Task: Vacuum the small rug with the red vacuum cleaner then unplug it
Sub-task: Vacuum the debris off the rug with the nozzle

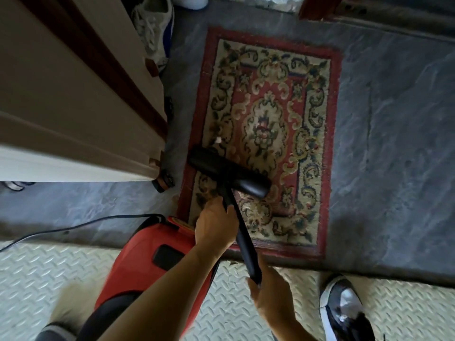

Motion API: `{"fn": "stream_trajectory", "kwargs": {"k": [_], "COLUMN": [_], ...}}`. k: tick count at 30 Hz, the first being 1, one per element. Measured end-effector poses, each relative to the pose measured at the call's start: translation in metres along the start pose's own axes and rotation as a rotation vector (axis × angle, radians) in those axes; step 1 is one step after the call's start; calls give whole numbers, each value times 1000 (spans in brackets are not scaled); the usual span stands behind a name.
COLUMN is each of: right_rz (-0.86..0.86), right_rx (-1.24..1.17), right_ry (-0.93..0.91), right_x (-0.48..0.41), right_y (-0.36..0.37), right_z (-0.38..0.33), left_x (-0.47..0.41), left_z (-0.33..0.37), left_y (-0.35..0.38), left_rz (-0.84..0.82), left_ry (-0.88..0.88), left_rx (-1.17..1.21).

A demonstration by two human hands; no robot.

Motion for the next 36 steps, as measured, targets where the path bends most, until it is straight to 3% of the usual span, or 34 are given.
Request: {"fn": "stream_trajectory", "kwargs": {"k": [5,11,15,25,31,36], "right_rz": [46,225,248,159,272,219], "right_rx": [23,145,202,69,183,99], "right_ry": [34,-30,-64,82,5,-39], "right_x": [-3,-73,-99,-6,-43,-37], "right_y": [-5,-71,-102,-40,-73,-61], "right_z": [-1,-30,-39,10,10,-1], "left_x": [-2,-8,-7,2,9,14], "left_z": [2,1,-4,7,1,-13], "left_y": [-2,-2,-6,-18,-18,-14], "left_rz": [8,8,32,22,24,55], "left_ry": [9,24,25,33,54,64], "left_rx": [-36,-53,-29,-84,-106,-82]}}
Point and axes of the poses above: each hand's wrist, its own x-axis away from the middle knuckle, its own y-axis out of the palm, z = x × y, the point moved 10 cm from there along -x, towards the middle knuckle, and after that the axes turned 5 degrees about -y, right-handed, at the moved point
